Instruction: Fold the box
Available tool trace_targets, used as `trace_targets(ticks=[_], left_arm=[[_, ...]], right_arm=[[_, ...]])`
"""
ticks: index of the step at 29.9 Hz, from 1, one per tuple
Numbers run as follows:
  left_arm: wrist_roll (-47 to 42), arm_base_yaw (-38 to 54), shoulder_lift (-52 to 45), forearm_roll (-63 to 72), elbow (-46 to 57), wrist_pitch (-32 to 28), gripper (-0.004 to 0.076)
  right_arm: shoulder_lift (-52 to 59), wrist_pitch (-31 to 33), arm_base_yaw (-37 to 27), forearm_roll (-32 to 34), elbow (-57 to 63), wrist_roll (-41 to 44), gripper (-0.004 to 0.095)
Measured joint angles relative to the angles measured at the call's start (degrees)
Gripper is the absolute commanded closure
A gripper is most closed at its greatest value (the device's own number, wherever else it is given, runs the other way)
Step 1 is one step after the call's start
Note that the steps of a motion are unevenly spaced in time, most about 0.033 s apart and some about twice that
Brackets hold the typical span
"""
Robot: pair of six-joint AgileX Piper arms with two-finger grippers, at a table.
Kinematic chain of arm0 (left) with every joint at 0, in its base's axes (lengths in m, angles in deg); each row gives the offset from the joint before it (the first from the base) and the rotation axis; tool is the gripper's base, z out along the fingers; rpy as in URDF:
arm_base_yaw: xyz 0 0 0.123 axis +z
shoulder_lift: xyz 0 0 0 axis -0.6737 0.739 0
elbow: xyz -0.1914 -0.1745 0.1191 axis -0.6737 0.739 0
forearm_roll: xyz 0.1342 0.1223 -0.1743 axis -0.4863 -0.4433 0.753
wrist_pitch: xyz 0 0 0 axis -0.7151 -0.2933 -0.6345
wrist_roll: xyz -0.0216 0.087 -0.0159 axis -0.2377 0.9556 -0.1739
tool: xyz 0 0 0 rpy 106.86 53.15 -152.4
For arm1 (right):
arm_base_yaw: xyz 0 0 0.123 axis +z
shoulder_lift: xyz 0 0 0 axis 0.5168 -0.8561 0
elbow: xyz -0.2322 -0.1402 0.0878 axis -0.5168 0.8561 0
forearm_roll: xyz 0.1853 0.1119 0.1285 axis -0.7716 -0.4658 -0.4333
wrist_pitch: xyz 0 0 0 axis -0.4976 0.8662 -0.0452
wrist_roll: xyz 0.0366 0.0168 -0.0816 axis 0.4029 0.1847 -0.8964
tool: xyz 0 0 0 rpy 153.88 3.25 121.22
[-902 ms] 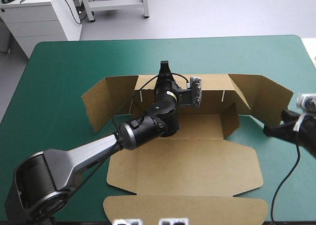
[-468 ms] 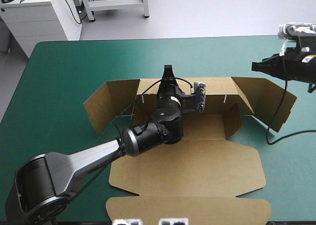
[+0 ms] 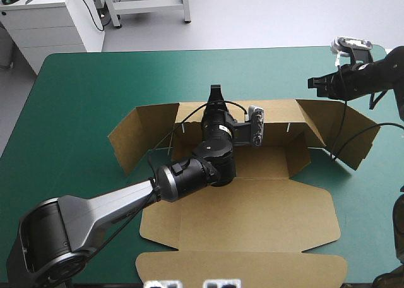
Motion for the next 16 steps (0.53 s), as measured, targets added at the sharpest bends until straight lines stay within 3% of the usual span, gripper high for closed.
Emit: trace_targets(ticks=[9, 16], left_arm=[[0.0, 0.0, 0.0, 0.0, 0.0, 0.1, 0.0732], [-0.1, 0.0, 0.0, 0.2, 0.0, 0.3, 0.0732]], right_arm=[[-0.4, 6.7, 0.1, 3.9, 0.0, -0.5, 0.0926], [3.3, 6.8, 0.1, 4.5, 3.4, -2.0, 0.0926]])
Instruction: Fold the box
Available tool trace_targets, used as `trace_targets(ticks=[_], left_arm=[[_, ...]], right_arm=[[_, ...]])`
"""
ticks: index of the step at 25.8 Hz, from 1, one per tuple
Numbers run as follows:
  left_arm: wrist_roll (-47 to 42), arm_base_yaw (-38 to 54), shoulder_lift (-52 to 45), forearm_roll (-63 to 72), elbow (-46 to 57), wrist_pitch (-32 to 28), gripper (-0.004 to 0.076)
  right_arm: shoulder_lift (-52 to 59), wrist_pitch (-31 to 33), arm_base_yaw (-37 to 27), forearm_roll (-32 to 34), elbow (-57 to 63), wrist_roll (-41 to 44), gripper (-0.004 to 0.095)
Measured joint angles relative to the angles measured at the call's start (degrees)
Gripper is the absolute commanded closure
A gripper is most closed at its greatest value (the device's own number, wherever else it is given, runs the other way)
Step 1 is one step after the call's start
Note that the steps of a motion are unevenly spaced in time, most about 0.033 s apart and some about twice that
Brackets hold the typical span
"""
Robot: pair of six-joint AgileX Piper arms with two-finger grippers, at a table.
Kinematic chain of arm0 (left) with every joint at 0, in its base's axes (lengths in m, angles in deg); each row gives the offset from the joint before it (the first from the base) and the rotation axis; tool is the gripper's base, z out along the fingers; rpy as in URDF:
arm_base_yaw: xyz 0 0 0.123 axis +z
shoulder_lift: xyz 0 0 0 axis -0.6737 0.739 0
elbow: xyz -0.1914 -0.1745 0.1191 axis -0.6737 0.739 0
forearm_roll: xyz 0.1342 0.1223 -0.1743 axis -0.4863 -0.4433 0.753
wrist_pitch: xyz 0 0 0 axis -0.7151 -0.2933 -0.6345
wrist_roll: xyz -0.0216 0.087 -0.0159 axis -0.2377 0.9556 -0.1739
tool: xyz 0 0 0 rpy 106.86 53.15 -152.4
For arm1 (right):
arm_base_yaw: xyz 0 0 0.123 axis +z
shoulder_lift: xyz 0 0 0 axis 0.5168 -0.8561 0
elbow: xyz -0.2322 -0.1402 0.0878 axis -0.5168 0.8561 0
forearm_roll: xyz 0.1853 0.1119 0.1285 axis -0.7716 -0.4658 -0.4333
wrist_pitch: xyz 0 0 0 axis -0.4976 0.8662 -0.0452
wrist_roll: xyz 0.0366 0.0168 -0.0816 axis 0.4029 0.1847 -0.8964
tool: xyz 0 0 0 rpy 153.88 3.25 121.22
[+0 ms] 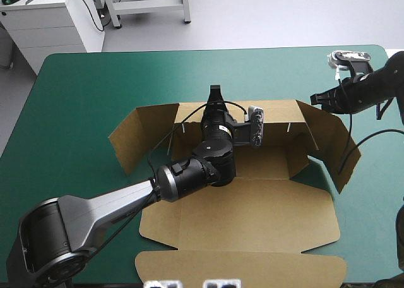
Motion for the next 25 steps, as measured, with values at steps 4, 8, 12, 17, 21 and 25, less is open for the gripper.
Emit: trace_targets(ticks=[4, 8, 12, 17, 21, 25], left_arm=[[0.0, -0.1, 0.0, 0.0, 0.0, -0.2, 0.0732], [0.0, -0.1, 0.0, 0.0, 0.0, -0.2, 0.0732], [0.0, -0.1, 0.0, 0.3, 0.0, -0.2, 0.0732], [0.0, -0.1, -0.1, 0.9, 0.0, -0.2, 0.0732], [0.0, -0.1, -0.1, 1.1, 0.0, -0.2, 0.0732], [0.0, -0.1, -0.1, 1.1, 0.0, -0.2, 0.0732]], right_arm=[[2.6, 1.1, 0.0, -0.1, 3.4, -1.6, 0.0927], [4.3, 1.3, 0.0, -1.3, 8.0, -3.4, 0.0926], [6.5, -1.9, 0.0, -5.9, 13.8, -6.7, 0.0926], [12.6, -11.3, 0.0, -14.6, 24.9, -14.6, 0.0926], [18.2, -17.5, 0.0, -24.6, 34.0, -25.3, 0.0926], [20.9, -23.3, -0.1, -35.6, 42.8, -36.1, 0.0926]])
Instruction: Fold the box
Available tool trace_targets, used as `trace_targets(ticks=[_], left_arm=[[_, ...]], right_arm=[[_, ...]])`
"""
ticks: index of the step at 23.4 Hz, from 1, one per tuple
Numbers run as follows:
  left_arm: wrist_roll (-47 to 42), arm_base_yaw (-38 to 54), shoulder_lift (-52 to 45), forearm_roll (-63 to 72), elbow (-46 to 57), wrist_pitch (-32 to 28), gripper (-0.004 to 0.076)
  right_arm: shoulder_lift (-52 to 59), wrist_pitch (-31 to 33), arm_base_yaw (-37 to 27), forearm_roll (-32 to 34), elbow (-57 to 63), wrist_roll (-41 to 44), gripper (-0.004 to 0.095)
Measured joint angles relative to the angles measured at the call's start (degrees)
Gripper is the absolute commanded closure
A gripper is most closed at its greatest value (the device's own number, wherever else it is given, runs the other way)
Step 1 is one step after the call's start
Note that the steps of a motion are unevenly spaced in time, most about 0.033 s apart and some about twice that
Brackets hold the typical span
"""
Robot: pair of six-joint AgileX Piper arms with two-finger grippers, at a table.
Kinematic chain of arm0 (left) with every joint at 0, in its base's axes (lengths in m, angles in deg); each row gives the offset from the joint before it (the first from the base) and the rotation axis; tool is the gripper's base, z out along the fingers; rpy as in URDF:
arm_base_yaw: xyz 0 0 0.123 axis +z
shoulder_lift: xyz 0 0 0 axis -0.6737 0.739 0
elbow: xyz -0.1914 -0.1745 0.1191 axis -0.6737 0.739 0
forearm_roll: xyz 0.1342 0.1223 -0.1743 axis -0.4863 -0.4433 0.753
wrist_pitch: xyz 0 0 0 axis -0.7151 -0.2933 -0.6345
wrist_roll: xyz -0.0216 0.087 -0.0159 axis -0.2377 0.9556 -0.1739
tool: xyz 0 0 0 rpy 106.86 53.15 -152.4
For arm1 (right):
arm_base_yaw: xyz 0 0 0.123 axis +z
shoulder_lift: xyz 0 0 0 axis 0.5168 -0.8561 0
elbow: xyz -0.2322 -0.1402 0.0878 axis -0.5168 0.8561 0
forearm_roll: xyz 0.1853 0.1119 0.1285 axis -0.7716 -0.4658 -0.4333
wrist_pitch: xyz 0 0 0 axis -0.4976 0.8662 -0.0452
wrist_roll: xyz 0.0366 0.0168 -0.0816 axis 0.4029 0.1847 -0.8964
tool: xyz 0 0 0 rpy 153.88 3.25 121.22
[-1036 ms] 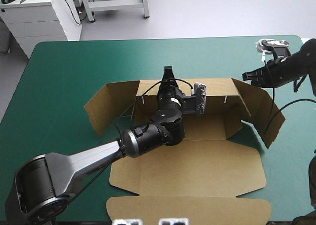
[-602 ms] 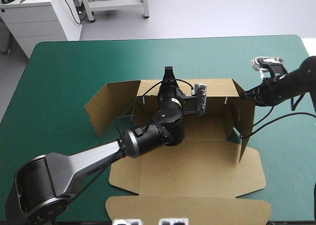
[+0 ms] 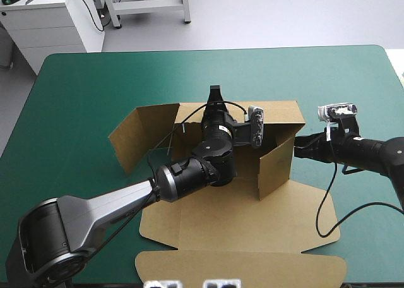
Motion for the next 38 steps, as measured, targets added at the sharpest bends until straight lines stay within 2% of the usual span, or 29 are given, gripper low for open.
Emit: trace_targets(ticks=[3, 5, 16, 27, 29, 32, 33, 36, 38], left_arm=[[0.0, 0.0, 0.0, 0.0, 0.0, 0.0, 0.0732], [0.0, 0.0, 0.0, 0.0, 0.0, 0.2, 0.0732], [-0.2, 0.0, 0.0, 0.0, 0.0, 0.1, 0.0732], [-0.2, 0.0, 0.0, 0.0, 0.0, 0.0, 0.0732], [-0.2, 0.0, 0.0, 0.0, 0.0, -0.1, 0.0732], [-0.2, 0.0, 0.0, 0.0, 0.0, -0.2, 0.0732], [-0.2, 0.0, 0.0, 0.0, 0.0, -0.4, 0.0732], [-0.2, 0.0, 0.0, 0.0, 0.0, -0.5, 0.0732], [-0.1, 0.0, 0.0, 0.0, 0.0, -0.5, 0.0732]], right_arm=[[0.0, -1.2, -0.1, -7.3, 3.3, -7.5, 0.0926], [0.0, -1.2, -0.1, -8.6, 3.7, -9.2, 0.0926], [0.0, 2.5, -0.1, -7.0, 3.8, -11.3, 0.0926], [0.0, 2.9, -0.1, -6.2, 3.7, -11.3, 0.0925], [0.3, 3.2, -0.1, -3.8, 3.1, -10.0, 0.0926], [1.8, 3.4, -0.1, 3.6, 0.2, -4.3, 0.0926], [3.0, 3.0, -0.1, 10.2, -3.1, 1.5, 0.0926], [4.5, 2.4, 0.0, 21.7, -11.4, 11.9, 0.0926], [4.4, 2.4, 0.0, 24.2, -14.6, 14.5, 0.0926]])
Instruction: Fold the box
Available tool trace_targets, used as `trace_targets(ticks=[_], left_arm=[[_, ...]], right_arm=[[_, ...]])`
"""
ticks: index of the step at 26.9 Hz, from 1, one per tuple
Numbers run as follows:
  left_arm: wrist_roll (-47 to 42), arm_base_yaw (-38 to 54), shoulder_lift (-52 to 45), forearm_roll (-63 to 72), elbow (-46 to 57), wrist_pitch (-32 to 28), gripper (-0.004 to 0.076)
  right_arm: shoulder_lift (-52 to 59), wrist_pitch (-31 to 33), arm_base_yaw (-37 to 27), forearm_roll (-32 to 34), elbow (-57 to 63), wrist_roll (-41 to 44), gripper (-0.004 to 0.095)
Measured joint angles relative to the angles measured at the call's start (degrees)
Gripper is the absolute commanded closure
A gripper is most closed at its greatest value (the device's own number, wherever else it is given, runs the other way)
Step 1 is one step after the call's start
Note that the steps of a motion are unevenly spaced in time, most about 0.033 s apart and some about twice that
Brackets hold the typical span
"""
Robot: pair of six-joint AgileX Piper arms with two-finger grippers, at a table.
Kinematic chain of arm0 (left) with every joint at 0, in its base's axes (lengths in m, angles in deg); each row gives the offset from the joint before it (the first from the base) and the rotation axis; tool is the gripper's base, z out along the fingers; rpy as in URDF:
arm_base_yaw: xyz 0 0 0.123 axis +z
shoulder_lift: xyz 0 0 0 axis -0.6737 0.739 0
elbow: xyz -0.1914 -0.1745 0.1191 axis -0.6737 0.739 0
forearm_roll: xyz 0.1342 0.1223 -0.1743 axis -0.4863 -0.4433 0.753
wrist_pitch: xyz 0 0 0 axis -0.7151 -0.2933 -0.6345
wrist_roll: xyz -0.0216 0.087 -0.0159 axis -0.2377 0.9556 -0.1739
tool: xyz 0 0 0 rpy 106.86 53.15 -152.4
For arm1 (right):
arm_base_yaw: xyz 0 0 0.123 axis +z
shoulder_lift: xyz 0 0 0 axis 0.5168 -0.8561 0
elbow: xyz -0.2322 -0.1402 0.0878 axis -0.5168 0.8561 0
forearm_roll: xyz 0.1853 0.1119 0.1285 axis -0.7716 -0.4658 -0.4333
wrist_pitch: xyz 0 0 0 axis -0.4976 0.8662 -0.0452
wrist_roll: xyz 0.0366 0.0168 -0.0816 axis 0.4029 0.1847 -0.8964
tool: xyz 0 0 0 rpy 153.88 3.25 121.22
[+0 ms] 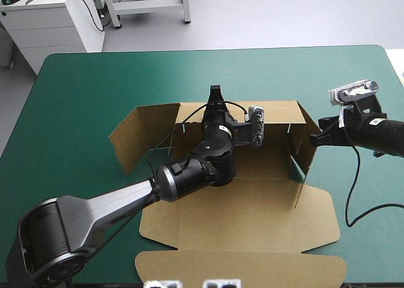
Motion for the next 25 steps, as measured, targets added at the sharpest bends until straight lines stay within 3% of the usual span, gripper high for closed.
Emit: trace_targets(ticks=[13, 25], left_arm=[[0.1, 0.0, 0.0, 0.0, 0.0, 0.0, 0.0732], [0.1, 0.0, 0.0, 0.0, 0.0, 0.0, 0.0732]], right_arm=[[-5.3, -0.5, 0.0, 2.6, -2.6, 6.3, 0.0926], [-8.2, 3.0, 0.0, -2.1, 2.8, 0.7, 0.0928]])
